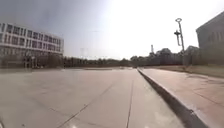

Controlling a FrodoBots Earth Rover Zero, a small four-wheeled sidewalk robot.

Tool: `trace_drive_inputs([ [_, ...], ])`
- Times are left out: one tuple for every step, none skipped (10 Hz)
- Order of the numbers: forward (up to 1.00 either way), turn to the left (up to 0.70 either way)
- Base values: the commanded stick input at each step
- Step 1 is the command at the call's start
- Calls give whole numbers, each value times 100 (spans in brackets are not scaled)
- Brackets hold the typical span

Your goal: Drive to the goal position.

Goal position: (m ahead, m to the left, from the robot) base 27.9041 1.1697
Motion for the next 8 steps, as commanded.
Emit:
trace_drive_inputs([
  [70, -2],
  [70, -2],
  [70, -2],
  [70, -2],
  [70, -2],
  [70, -2],
  [70, -2],
  [70, -2],
])
